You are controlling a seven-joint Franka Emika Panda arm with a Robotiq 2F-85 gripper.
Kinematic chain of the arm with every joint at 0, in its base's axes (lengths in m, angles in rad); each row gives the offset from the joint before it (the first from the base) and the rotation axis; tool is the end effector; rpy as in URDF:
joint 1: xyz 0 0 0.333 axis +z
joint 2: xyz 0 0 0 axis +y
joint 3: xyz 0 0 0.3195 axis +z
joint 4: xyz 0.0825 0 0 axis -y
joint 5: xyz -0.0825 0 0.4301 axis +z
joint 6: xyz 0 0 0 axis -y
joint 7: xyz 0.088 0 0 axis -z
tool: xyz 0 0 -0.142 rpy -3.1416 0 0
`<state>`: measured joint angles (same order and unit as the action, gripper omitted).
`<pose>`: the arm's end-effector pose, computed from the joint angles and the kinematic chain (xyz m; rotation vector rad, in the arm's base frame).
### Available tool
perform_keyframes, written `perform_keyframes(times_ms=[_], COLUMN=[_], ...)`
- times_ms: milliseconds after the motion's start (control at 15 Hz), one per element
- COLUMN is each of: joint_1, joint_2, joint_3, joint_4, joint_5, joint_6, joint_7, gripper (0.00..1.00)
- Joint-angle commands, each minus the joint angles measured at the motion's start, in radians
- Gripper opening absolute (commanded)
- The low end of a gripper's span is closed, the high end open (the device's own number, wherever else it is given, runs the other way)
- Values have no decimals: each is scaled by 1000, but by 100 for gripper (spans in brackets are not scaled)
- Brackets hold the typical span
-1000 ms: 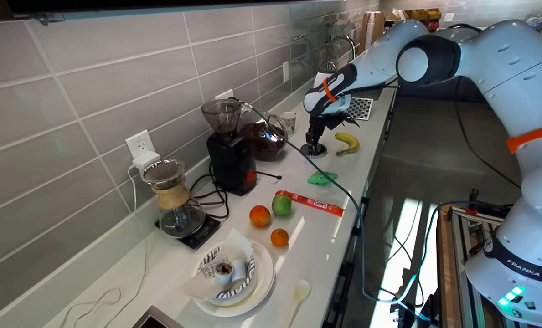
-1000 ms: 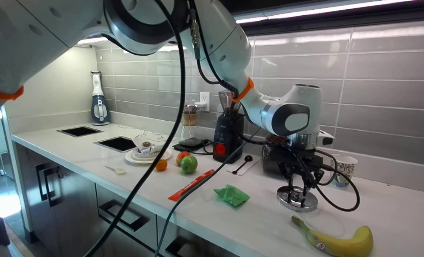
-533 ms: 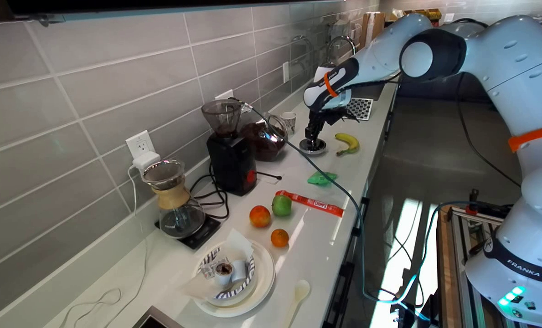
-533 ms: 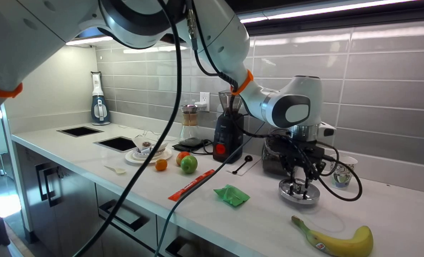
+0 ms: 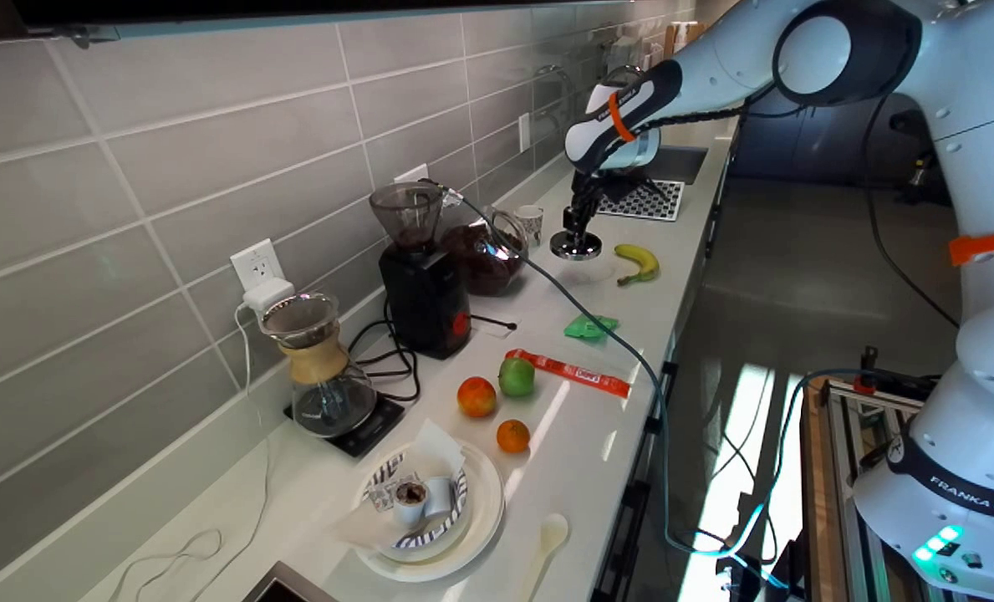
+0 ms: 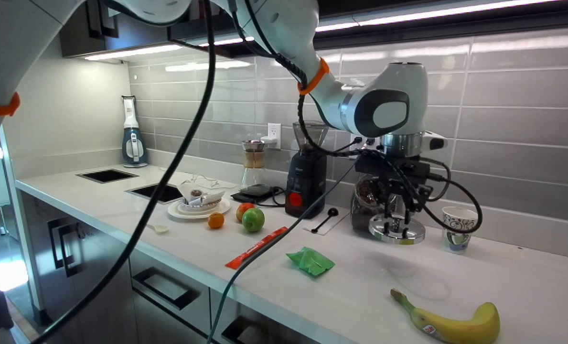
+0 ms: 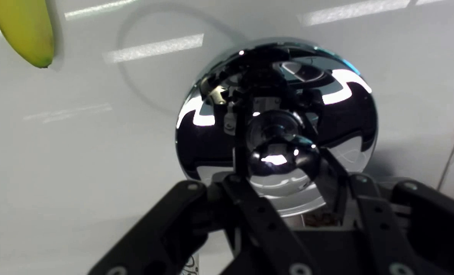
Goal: Put the silver lid on the glass container.
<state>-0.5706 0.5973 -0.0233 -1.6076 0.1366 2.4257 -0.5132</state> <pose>0.6333 -0.4209 0.2434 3.0683 -0.2589 0.3623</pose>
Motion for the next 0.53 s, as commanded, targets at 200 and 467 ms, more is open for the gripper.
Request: perform_keyframes(times_ms=[200, 467], joint_1=[-4, -7], joint_2=[-199, -247], joint_3=[27, 65], joint_4=[-251, -329], joint_5=[139, 310], joint_6=[75, 194], joint_7=[-86, -194], gripper=[21, 21])
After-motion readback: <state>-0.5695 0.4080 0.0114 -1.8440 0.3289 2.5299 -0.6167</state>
